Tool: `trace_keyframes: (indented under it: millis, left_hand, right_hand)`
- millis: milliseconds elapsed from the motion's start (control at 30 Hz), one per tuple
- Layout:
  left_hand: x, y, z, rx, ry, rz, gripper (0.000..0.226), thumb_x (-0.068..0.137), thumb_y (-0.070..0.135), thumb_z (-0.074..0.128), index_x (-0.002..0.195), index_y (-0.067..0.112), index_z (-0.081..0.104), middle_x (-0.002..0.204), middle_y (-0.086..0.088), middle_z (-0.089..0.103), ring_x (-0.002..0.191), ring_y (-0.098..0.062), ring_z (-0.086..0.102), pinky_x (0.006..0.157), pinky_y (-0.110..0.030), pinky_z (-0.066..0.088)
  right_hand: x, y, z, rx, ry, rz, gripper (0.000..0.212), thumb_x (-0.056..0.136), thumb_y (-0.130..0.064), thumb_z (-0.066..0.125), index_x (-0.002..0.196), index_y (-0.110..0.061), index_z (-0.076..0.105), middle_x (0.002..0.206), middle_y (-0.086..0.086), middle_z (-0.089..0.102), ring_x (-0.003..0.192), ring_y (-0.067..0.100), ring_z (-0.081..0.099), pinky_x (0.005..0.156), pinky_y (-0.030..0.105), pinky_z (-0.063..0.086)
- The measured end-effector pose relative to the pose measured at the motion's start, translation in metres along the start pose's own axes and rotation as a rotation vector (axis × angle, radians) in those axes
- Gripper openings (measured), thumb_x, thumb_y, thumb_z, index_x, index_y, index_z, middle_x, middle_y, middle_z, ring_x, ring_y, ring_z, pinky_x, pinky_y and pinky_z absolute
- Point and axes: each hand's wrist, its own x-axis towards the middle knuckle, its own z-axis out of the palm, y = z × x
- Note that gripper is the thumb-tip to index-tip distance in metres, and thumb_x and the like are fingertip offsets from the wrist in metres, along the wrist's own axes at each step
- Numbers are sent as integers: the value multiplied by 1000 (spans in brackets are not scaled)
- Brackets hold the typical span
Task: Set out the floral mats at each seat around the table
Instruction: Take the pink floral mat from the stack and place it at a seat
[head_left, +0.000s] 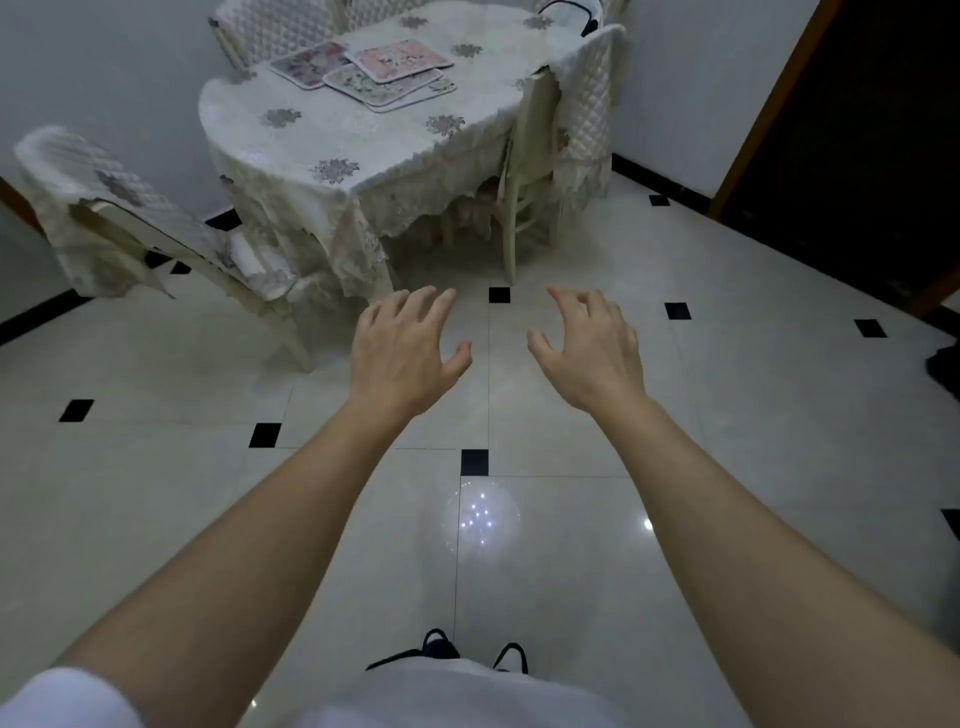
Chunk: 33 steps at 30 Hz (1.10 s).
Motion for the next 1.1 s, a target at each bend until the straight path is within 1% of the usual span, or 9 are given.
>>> trace_keyframes:
  millis: [33, 267, 500, 700, 900, 1100]
  left_hand:
    - [2, 0, -2, 0, -15, -1, 63, 89, 58, 41, 142, 24, 42, 142, -2, 52, 128, -26, 47, 103, -46, 40]
    - [24, -9, 6, 68, 60, 56, 63, 88, 57, 42, 140, 22, 45, 140, -2, 54, 125, -25, 50, 102, -44, 41]
    - [71, -25, 31, 61, 23, 40, 64, 87, 58, 43, 140, 22, 45, 139, -3, 54, 125, -26, 49, 104, -45, 39]
    - [145, -61, 52, 48, 7, 34, 65, 87, 59, 42, 141, 22, 44, 140, -3, 53, 126, -26, 48, 105, -45, 38]
    - [243, -115, 73, 12, -2, 37, 66, 88, 60, 41, 143, 23, 42, 143, -3, 51, 130, -25, 45, 109, -46, 35]
    - [326, -149, 94, -14, 10, 37, 65, 88, 59, 40, 141, 24, 44, 141, -2, 53, 127, -25, 48, 104, -44, 39]
  right_hand:
    - [2, 1, -1, 3, 6, -7, 59, 90, -49, 47, 143, -26, 38, 135, 5, 47, 124, 25, 43, 103, 45, 36]
    - [29, 6, 7, -16, 8, -47, 58, 90, -48, 48, 142, -24, 39, 134, 7, 49, 122, 26, 45, 100, 44, 38]
    - [81, 5, 29, -45, -8, -44, 58, 89, -48, 49, 142, -24, 40, 132, 6, 50, 122, 26, 45, 100, 44, 39]
    - [158, -8, 55, -56, -38, -31, 59, 89, -49, 48, 142, -25, 39, 133, 5, 49, 122, 26, 45, 100, 45, 37]
    - [265, -35, 74, -103, -46, -17, 59, 90, -49, 47, 144, -27, 36, 134, 4, 48, 123, 25, 44, 101, 46, 38]
    - [348, -53, 91, -130, -19, -28, 59, 89, -49, 49, 143, -26, 38, 135, 5, 48, 125, 25, 43, 100, 45, 39]
